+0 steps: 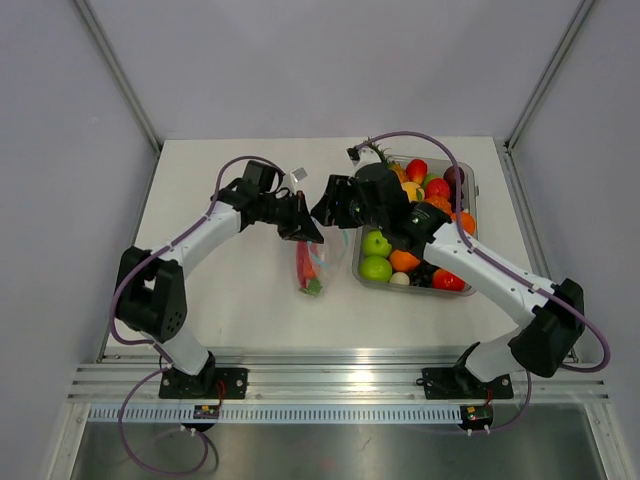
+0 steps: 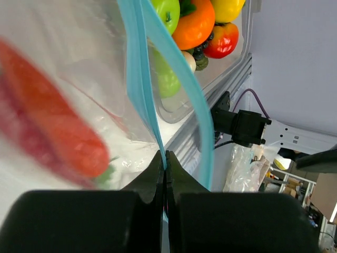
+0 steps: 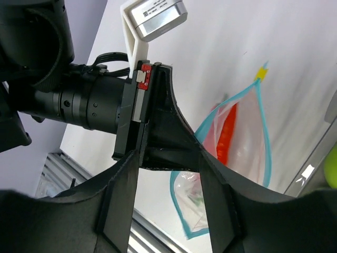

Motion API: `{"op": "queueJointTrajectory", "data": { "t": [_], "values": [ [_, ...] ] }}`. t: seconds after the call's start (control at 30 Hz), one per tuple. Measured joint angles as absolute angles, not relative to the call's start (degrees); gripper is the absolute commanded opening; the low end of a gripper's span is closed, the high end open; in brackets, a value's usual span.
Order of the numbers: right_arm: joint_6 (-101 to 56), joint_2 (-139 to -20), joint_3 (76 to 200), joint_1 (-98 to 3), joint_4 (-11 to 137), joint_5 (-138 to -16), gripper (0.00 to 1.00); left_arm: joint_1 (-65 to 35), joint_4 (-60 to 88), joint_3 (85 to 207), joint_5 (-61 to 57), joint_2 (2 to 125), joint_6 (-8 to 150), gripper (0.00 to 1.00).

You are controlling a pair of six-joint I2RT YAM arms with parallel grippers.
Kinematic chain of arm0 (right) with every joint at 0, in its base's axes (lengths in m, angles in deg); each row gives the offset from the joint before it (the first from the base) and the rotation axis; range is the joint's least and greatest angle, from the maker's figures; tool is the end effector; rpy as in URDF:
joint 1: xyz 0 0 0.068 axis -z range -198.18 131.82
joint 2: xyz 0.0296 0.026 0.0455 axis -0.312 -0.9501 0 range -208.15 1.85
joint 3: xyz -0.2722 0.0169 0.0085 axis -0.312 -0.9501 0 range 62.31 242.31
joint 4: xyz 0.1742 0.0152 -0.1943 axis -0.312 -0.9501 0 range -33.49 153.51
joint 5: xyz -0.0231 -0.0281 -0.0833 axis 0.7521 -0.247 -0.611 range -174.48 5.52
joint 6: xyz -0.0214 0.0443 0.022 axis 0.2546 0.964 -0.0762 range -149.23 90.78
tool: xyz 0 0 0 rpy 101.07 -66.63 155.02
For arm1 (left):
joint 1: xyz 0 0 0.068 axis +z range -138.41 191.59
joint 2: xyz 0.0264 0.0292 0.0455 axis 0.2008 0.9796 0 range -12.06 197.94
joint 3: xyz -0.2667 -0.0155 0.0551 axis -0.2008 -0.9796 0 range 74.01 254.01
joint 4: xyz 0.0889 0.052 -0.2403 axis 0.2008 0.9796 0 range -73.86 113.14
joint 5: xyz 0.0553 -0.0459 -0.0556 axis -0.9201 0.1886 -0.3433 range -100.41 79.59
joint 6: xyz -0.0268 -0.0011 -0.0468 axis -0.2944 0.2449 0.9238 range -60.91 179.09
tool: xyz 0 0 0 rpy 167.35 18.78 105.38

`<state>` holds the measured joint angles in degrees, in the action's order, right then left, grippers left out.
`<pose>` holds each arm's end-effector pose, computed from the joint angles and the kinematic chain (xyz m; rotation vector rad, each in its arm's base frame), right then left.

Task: Place the food in the zip-top bag and seal the zipper
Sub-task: Adjust the fake vegetable in the zipper food storage bag, then pick up the fake fruit from the bin.

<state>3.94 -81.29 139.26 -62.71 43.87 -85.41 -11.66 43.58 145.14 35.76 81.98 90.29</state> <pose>0.2407 0.2359 0.3611 -0.1996 2.1161 0.8225 0.3119 -0.1618 0.2607 0.2138 2.5664 -1.3845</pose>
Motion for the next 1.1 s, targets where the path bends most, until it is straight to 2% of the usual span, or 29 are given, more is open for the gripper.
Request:
{"op": "queueJointTrajectory", "data": {
  "t": [0.07, 0.17, 0.3, 0.4, 0.57, 0.8, 1.1],
  "values": [
    [3.5, -81.4, 140.1, -62.8, 43.4, -86.9, 0.59, -11.7, 44.2, 145.9, 34.9, 82.0, 89.8, 0.0],
    [2.4, -81.1, 140.5, -62.8, 42.3, -91.2, 0.69, -11.7, 45.0, 147.0, 33.8, 82.0, 89.3, 0.0],
    [2.3, -79.0, 139.4, -61.9, 37.8, -100.6, 0.73, -11.7, 46.2, 148.4, 32.8, 82.0, 88.5, 0.0],
    [4.0, -75.7, 135.5, -56.4, 35.3, -101.8, 0.8, -11.7, 46.9, 149.2, 32.5, 82.2, 88.0, 0.0],
    [8.2, -71.7, 123.1, -43.7, 32.8, -99.9, 0.86, -11.7, 47.9, 149.9, 31.5, 82.3, 87.3, 0.0],
    [14.9, -72.7, 112.9, -41.4, 33.1, -94.4, 0.88, -11.9, 49.5, 150.2, 30.5, 82.3, 86.7, 0.0],
    [19.4, -77.9, 112.5, -40.9, 35.4, -95.5, 0.87, -12.1, 50.4, 150.2, 30.0, 82.3, 86.1, 0.0]
  ]
}}
